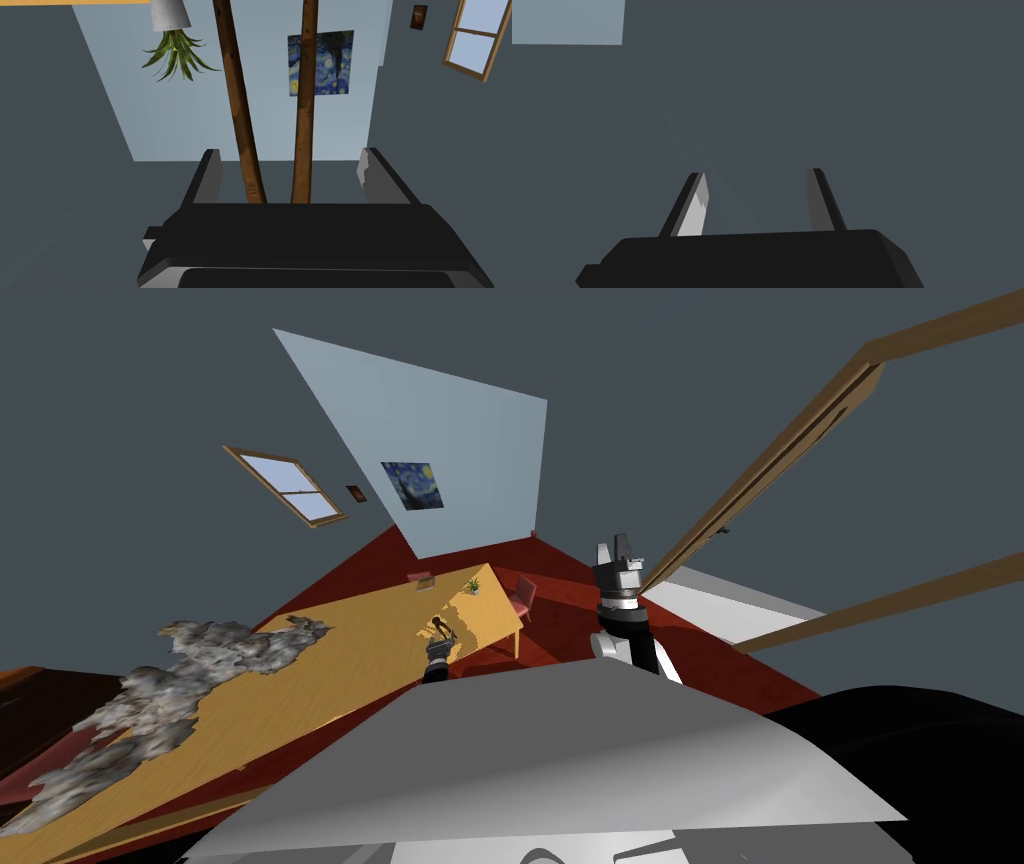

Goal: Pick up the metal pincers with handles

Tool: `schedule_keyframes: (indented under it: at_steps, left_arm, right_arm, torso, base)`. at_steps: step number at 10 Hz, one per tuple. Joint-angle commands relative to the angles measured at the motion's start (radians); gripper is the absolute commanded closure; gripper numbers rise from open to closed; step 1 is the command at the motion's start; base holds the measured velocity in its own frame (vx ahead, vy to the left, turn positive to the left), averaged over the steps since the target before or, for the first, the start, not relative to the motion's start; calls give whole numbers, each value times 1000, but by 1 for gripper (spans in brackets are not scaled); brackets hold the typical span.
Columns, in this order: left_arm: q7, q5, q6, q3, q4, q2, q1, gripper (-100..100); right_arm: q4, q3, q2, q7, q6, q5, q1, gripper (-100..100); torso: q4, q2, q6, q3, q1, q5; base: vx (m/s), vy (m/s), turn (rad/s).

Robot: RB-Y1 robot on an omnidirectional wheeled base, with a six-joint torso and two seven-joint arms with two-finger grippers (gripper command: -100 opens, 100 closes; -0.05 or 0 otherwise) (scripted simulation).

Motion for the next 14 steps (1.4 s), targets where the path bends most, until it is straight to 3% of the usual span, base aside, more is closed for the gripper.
schedule_keyframes:
  at_steps: [1,3,6,12,14]
  left_arm:
    - [5,4,-2,4,29,17,-19,-100]
    - [21,12,48,12,17,21,-46,-100]
    - [32,18,83,18,9,28,-65,-100]
    - [61,31,177,29,-13,71,-116,-100]
    - [61,31,180,30,-17,71,-116,-100]
  right_arm:
    - [0,0,0,0,0,0,0,0]
    - [0,0,0,0,0,0,0,0]
    - [0,0,0,0,0,0,0,0]
    - [0,0,0,0,0,0,0,0]
    - [0,0,0,0,0,0,0,0]
  torso:
    - [0,0,0,0,0,0]
    - [0,0,0,0,1,0]
    - [0,-1,0,-1,4,1]
    - [0,0,0,0,2,0]
    - [0,0,0,0,2,0]
  base:
    - [-41,-88,21]
    - [-35,-66,56]
    - [-22,-34,30]
    - [-34,-62,34]
    - [-26,-43,16]
